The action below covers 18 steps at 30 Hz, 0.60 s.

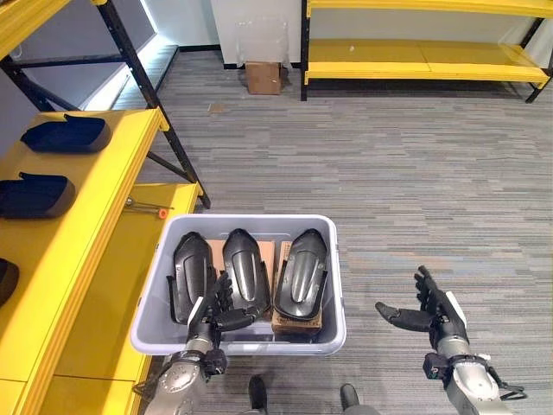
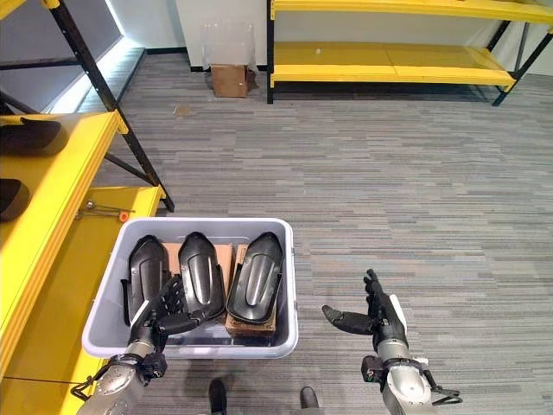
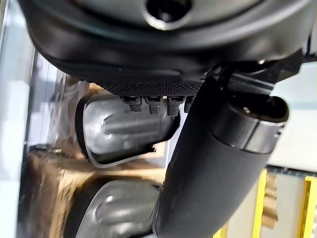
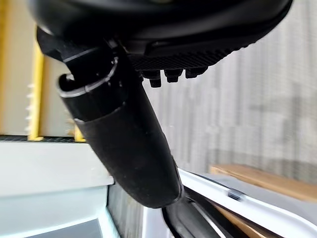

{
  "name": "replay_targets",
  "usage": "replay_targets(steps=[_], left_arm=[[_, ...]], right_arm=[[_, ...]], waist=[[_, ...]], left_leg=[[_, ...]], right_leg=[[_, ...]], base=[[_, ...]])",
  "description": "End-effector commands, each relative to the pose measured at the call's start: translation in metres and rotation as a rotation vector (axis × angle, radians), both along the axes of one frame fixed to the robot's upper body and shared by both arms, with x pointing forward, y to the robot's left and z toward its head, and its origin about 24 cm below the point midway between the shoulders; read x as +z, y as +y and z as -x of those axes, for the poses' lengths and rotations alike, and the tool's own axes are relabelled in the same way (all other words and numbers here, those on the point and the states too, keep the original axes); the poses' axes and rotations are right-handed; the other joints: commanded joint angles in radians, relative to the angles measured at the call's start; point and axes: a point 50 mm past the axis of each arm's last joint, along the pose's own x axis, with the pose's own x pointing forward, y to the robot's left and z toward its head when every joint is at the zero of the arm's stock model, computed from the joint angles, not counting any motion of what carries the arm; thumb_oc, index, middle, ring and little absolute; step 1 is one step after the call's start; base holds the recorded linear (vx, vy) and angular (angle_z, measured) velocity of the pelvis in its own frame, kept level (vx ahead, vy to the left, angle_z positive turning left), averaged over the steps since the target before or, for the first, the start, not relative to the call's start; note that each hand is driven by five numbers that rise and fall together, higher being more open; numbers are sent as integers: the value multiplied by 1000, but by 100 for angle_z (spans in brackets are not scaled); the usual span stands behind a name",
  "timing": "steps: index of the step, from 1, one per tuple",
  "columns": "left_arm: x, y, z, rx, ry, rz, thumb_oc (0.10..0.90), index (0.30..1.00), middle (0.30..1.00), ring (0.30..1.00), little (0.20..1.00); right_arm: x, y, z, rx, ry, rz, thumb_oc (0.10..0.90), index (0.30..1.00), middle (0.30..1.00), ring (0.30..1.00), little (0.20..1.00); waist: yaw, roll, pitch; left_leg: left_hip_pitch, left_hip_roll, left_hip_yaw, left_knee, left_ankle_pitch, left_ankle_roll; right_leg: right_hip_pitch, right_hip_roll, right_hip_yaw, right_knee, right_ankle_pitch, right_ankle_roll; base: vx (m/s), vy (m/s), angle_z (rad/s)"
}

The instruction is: Move parts from the plastic box to the shelf.

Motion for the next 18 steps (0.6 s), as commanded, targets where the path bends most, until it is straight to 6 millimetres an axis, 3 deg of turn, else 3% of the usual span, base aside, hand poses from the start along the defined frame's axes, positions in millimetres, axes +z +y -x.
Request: replay_targets(steps=[1,4,5,13,16,18], left_arm=[[66,18,-33,61,-356,-44,900,1000,1000,1000,1000],[75,17,-37,55,-396,-53,900,1000,1000,1000,1000],[85,15,-42,52,-445,-57,900,1000,1000,1000,1000],[124,16,-55,96,-624,-80,900,1000,1000,1000,1000],[128,15,-57,107,-645,-78,900,1000,1000,1000,1000],[134,10,-63,112,-670,-68,900,1000,1000,1000,1000]], right_arm=[[84,3,-32,45,-432,184,900,1000,1000,1000,1000],[90,12,-40,76,-463,174,900,1000,1000,1000,1000],[98,22,-47,122,-492,184,900,1000,1000,1000,1000],[127,50,-70,193,-612,288,900,1000,1000,1000,1000],[132,55,-75,194,-634,331,900,1000,1000,1000,1000],[135,71,-88,221,-638,307,900,1000,1000,1000,1000]], waist=[[21,-36,5],[26,-34,21],[36,-34,43],[65,-34,132],[70,-32,150],[81,-30,173]], left_leg=[[-122,94,-1,159,-55,-63],[-152,95,-8,172,-52,-66],[-177,93,-12,176,-46,-67],[-263,90,-14,199,-35,-65],[-280,87,-18,206,-35,-63],[-299,83,-20,218,-37,-59]], right_leg=[[57,-71,-58,35,-68,40],[38,-69,-64,38,-67,36],[19,-71,-71,35,-61,33],[-51,-82,-82,36,-45,32],[-66,-83,-84,42,-45,30],[-78,-86,-88,42,-39,30]], base=[[-100,4,20],[-75,5,15],[-60,4,15],[-70,10,4],[-9,3,1],[-26,17,5]])
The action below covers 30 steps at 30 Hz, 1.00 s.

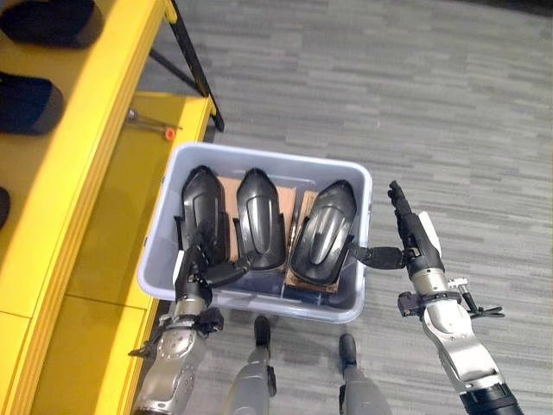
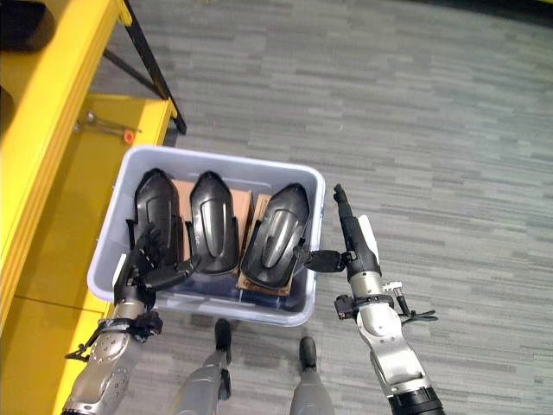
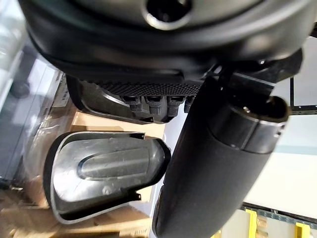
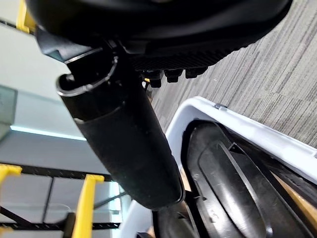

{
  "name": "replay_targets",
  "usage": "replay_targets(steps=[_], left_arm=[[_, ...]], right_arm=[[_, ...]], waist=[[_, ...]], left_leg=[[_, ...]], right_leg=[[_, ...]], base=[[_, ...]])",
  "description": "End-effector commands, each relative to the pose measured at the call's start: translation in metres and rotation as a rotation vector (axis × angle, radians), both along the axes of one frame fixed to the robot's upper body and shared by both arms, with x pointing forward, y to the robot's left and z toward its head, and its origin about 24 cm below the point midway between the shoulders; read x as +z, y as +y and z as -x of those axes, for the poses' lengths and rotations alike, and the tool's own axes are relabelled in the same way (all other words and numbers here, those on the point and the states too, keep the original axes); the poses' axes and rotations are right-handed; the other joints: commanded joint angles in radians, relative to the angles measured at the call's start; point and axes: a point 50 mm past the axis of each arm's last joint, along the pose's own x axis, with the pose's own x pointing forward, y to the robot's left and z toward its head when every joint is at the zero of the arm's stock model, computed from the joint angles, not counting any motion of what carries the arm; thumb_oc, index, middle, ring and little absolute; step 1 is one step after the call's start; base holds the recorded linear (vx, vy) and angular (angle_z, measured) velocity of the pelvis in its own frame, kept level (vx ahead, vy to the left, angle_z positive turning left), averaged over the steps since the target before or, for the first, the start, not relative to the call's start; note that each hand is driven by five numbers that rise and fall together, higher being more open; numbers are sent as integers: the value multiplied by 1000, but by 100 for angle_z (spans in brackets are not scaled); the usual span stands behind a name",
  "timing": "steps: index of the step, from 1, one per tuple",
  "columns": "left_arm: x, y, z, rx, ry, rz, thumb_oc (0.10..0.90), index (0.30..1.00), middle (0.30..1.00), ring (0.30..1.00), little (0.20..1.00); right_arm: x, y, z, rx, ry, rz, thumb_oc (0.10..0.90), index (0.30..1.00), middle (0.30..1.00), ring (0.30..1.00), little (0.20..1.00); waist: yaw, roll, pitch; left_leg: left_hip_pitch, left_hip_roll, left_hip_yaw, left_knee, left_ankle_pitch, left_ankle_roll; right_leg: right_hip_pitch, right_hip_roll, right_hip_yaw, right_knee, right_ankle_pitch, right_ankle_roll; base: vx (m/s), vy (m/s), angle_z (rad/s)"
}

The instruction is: Move parts from the plastic box to the shelf.

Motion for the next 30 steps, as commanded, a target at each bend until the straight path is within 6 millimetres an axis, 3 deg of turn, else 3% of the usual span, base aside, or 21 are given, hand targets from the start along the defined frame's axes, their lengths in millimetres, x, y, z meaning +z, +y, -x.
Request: replay_targets(steps=[1,8,18,30], left_arm=[[61,14,-8,44,-305,-46,900,1000,1000,1000,1000],[70,5,-14,46,-348,-36,900,1000,1000,1000,1000],[73,8,-12,79,-368,-39,900,1000,1000,1000,1000],[75,12,-7,88,-380,-44,900,1000,1000,1000,1000]], right_arm=[[54,14,-14,35,-267,8,900,1000,1000,1000,1000],[77,45,-22,75,-386,120,900,1000,1000,1000,1000],[90,48,-19,36,-504,336,900,1000,1000,1000,1000],[72,51,-13,103,-437,406,900,1000,1000,1000,1000]], waist=[[3,-35,-24],[23,-29,17],[28,-35,39],[33,-48,61]], left_leg=[[-95,88,17,149,-50,-61],[-140,73,11,171,-57,-49],[-171,67,8,196,-68,-43],[-187,71,2,208,-66,-43]], right_leg=[[69,-87,-46,42,-67,28],[48,-97,-55,34,-57,31],[36,-102,-59,29,-55,36],[38,-97,-68,26,-60,34]], base=[[-11,21,4],[-1,24,1],[-3,7,0],[0,0,0]])
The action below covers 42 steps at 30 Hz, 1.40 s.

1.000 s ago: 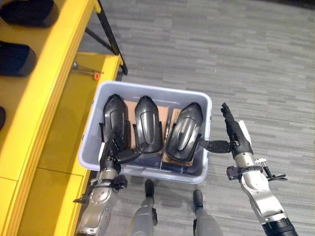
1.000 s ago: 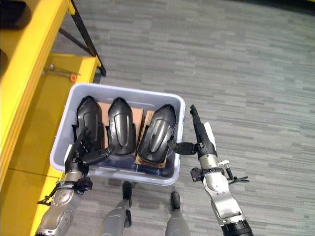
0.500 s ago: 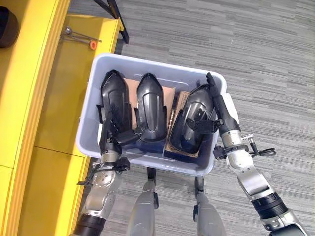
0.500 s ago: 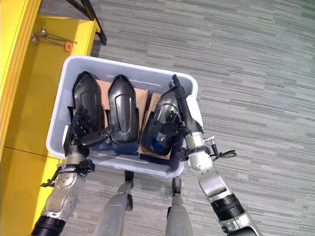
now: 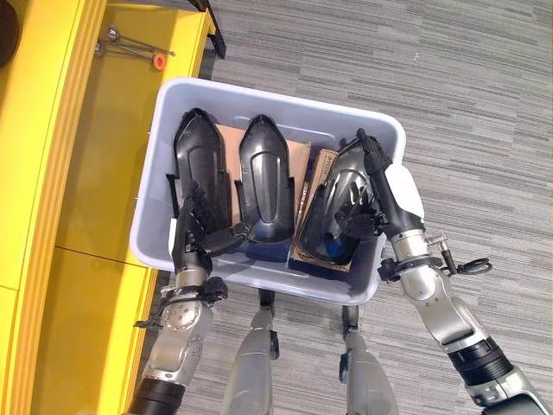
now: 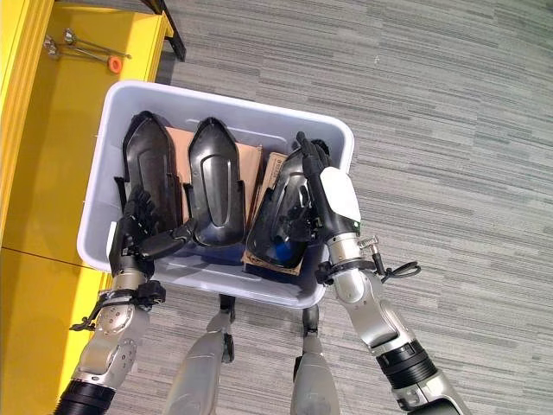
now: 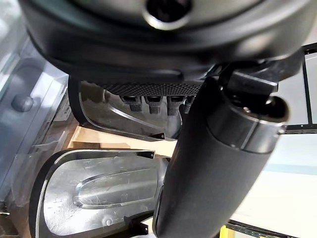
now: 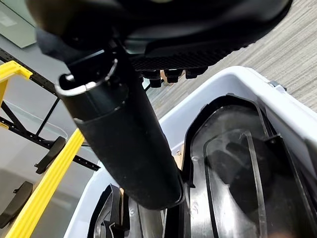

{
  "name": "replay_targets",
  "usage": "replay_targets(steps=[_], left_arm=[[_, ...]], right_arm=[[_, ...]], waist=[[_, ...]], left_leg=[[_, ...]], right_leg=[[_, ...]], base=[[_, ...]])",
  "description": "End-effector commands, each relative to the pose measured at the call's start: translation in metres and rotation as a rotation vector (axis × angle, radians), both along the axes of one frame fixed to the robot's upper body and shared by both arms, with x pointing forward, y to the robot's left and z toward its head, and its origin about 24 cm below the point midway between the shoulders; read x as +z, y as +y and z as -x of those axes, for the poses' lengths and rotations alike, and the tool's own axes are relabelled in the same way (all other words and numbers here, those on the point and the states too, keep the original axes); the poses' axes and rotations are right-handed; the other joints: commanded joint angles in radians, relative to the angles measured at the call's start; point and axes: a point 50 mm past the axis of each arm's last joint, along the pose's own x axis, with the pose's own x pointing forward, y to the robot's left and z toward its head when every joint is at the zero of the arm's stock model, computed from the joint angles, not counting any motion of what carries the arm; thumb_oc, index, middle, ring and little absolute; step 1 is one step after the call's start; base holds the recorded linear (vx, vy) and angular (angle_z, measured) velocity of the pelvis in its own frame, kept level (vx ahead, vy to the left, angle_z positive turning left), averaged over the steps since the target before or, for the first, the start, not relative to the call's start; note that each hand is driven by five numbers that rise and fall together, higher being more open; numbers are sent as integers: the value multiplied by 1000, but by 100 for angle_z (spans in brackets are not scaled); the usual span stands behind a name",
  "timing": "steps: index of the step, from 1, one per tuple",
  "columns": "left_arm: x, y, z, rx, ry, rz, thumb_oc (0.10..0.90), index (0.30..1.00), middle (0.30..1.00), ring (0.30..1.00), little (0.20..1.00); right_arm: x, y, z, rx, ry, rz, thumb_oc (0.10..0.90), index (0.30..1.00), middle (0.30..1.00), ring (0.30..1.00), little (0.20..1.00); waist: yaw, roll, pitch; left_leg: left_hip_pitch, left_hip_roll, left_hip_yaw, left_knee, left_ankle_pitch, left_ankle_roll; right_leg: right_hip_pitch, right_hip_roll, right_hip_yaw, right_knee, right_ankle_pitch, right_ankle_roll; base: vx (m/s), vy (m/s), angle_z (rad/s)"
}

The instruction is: Move parts from the plastic box to the shelf.

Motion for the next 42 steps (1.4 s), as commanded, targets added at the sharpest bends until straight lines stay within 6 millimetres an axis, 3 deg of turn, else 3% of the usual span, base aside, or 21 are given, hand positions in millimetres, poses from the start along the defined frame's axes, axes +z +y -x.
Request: replay_targets(steps=[1,8,42], left_arm=[[50,19,12,50,-267,-55,900,1000,1000,1000,1000],[53,18,12,42,-278,-47,900,1000,1000,1000,1000],[60,24,23,49,-308,-52,900,1000,1000,1000,1000]], right_arm=[[32,15,10,110,-174,-10,900,1000,1000,1000,1000],[17,22,7,145,-93,56,900,1000,1000,1000,1000],[3,54,20,391,58,35,900,1000,1000,1000,1000]], waist=[[-4,-58,-39],[-2,-61,-24],[26,-54,6]], left_leg=[[-114,71,2,177,-66,-43],[-119,70,1,181,-66,-41],[-127,58,-18,167,-49,-40]], right_leg=[[87,-97,-53,27,-60,34],[87,-96,-53,29,-60,33],[91,-93,-80,48,-74,23]], base=[[0,0,0],[-5,3,0],[-4,2,1]])
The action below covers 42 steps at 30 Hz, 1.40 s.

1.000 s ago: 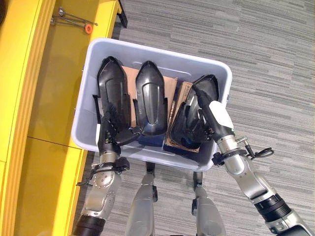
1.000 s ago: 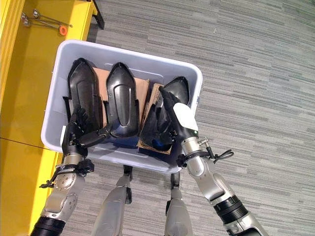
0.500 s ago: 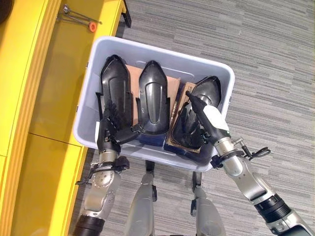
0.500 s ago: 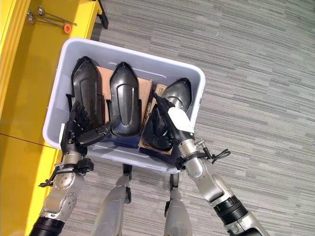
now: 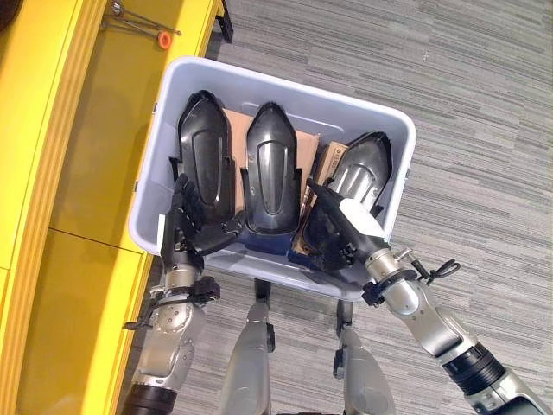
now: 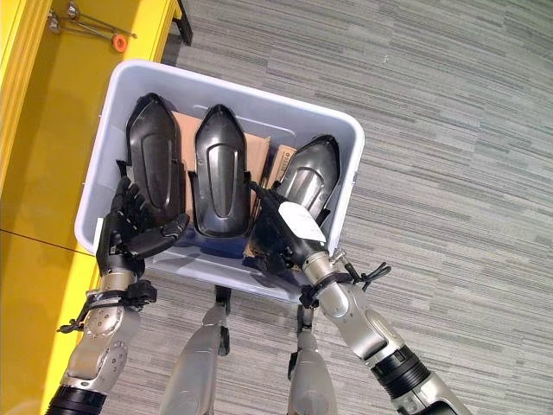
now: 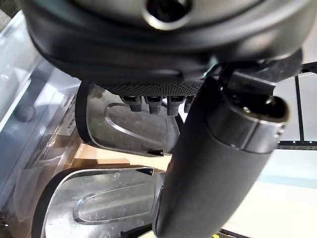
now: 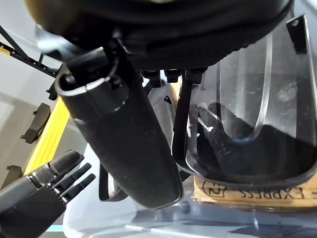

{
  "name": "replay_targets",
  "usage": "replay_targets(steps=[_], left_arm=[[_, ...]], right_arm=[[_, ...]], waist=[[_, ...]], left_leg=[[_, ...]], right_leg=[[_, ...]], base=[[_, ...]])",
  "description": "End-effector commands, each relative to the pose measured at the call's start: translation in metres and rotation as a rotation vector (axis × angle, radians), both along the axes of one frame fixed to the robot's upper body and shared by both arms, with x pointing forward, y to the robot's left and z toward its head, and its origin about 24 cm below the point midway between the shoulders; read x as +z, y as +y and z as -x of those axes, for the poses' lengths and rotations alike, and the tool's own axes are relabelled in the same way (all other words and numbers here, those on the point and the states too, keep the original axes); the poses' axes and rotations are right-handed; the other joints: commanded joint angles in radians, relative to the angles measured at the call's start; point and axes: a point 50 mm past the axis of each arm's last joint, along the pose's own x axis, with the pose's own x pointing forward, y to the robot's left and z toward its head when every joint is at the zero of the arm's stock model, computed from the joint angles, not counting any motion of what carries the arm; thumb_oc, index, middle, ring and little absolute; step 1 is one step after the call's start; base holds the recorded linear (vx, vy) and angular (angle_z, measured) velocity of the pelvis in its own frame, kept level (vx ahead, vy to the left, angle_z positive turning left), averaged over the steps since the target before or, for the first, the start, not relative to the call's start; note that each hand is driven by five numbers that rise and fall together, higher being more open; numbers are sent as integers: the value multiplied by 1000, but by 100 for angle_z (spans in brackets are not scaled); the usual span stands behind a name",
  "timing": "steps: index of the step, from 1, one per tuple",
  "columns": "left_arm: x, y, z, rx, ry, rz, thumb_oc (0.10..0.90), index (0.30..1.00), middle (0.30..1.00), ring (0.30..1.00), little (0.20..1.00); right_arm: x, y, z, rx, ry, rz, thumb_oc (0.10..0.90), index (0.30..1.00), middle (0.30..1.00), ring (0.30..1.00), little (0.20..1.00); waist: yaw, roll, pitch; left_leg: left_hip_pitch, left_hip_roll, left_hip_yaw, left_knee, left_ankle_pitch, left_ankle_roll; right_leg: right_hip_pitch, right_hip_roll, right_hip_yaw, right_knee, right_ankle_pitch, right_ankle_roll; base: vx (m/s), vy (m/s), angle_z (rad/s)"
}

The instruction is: Move parts from the plastic box to the shelf.

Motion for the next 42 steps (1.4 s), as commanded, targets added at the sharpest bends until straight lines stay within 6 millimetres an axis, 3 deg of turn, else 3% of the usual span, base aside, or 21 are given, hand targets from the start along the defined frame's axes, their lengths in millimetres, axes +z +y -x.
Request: replay_targets(steps=[1,22,42], left_arm=[[48,15,15,33,-262,-36,900,1000,1000,1000,1000],[54,12,17,38,-287,-28,900,1000,1000,1000,1000],[56,7,15,49,-298,-44,900,1000,1000,1000,1000]], right_arm=[[32,22,9,149,-140,-98,900,1000,1000,1000,1000],[43,20,7,115,-237,-53,900,1000,1000,1000,1000],[62,-12,-4,-167,-529,103,900,1000,1000,1000,1000]], waist=[[11,-32,-33],[7,-9,13],[-31,31,13]], left_leg=[[-115,58,7,148,-48,-40],[-178,40,13,196,-69,-24],[-302,33,43,282,-112,1]], right_leg=[[76,-99,-50,49,-79,25],[27,-115,-43,71,-77,28],[-123,-133,13,139,-83,28]], base=[[-9,1,4],[-2,3,2],[-7,19,-4]])
